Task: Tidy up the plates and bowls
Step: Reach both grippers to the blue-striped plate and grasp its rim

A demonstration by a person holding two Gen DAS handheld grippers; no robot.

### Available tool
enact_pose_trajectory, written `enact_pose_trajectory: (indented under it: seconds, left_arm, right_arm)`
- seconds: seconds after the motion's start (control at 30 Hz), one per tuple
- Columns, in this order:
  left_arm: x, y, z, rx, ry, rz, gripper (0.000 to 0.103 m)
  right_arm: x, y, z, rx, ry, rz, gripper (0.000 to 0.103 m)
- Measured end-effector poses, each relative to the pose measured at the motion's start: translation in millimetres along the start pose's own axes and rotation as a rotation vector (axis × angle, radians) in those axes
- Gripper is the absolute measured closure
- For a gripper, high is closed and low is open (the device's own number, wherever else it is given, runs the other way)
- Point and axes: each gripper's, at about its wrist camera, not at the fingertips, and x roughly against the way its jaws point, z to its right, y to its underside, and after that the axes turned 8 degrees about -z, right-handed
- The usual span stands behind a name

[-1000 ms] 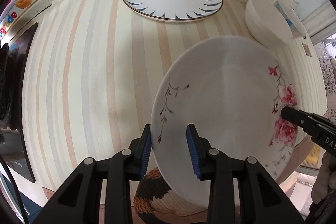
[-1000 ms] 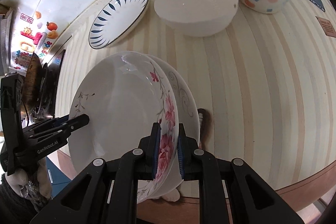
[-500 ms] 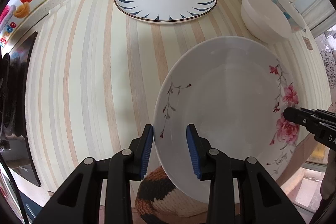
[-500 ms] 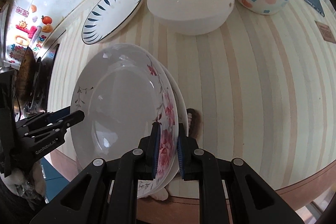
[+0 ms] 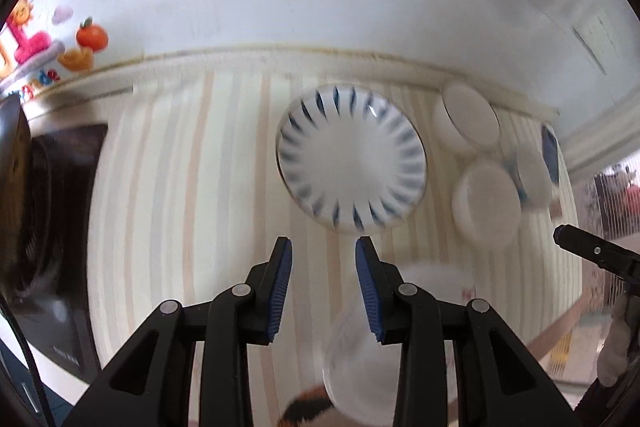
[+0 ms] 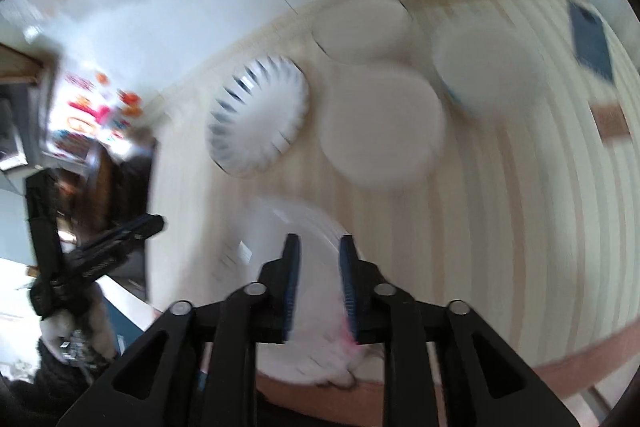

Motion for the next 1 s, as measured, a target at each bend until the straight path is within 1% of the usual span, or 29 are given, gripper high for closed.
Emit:
enact_pose_trajectory:
  seconds: [0.03, 0.07, 0.1, 0.13, 0.17, 0.2, 0.3, 0.33, 0.4, 0.5, 0.63, 0.7, 0.73, 0.77, 0.8, 0.87, 0.93, 1.0]
  left_arm:
    - [-2, -14, -6, 0.012, 0.0, 0.0, 0.072]
    - [-8, -28, -11, 0.024, -0.001, -0.005, 0.072]
    - [-12, -37, -16, 0.035, -0.002, -0.012, 0.072]
    - [-19, -46, -20, 0.05, -0.003, -0.021, 0.072]
    - [-27, -55, -25, 0.064, -0.002, -0.037, 0.072]
    - [-35, -64, -30, 0.078, -0.004, -0.054, 0.072]
    - [-63, -82, -40, 0.113, 0.003, -0.107, 0.072]
    - [-72, -87, -43, 0.123, 0.007, -0.128, 0.072]
    - [-89, -90, -47, 0.137, 0.002, -0.155, 0.072]
    - [-112, -94, -47, 0.137, 0.005, -0.201, 0.072]
    - [-137, -97, -46, 0.129, -0.006, -0.249, 0.072]
    - [-145, -98, -46, 0.125, 0.001, -0.253, 0.073]
    - [-146, -97, -45, 0.126, 0.018, -0.237, 0.073]
    - [-146, -97, -44, 0.121, 0.031, -0.225, 0.078]
    - [-145, -96, -42, 0.114, 0.021, -0.215, 0.078]
    - [-144, -94, -40, 0.11, 0.008, -0.205, 0.078]
    - [-142, -92, -38, 0.107, -0.004, -0.2, 0.078]
    - [-138, -90, -36, 0.101, -0.019, -0.189, 0.078]
  right_arm:
    - [3, -10, -6, 0.005, -0.014, 0.006, 0.066]
    - [5, -26, -15, 0.012, -0.03, 0.016, 0.063]
    - [4, -44, -23, 0.027, -0.044, 0.016, 0.063]
    - [-1, -62, -30, 0.04, -0.045, 0.009, 0.062]
    - [-5, -73, -34, 0.04, -0.036, 0.006, 0.062]
    - [-15, -91, -37, 0.035, -0.023, -0.005, 0.062]
    - [-54, -131, -39, 0.006, -0.011, -0.074, 0.062]
    - [-70, -143, -39, 0.001, 0.007, -0.104, 0.062]
    - [-93, -156, -33, -0.012, 0.035, -0.135, 0.062]
    - [-121, -167, -27, -0.019, 0.084, -0.17, 0.062]
    - [-151, -176, -20, -0.029, 0.112, -0.211, 0.062]
    - [-163, -179, -18, -0.027, 0.13, -0.229, 0.062]
    - [-167, -180, -17, -0.025, 0.133, -0.235, 0.063]
    - [-171, -181, -16, -0.021, 0.136, -0.238, 0.065]
    - [-174, -182, -17, -0.011, 0.155, -0.232, 0.066]
    - [-182, -184, -20, 0.011, 0.163, -0.233, 0.087]
    - [-189, -185, -22, 0.018, 0.18, -0.247, 0.091]
    - [-193, -184, -24, 0.033, 0.202, -0.239, 0.092]
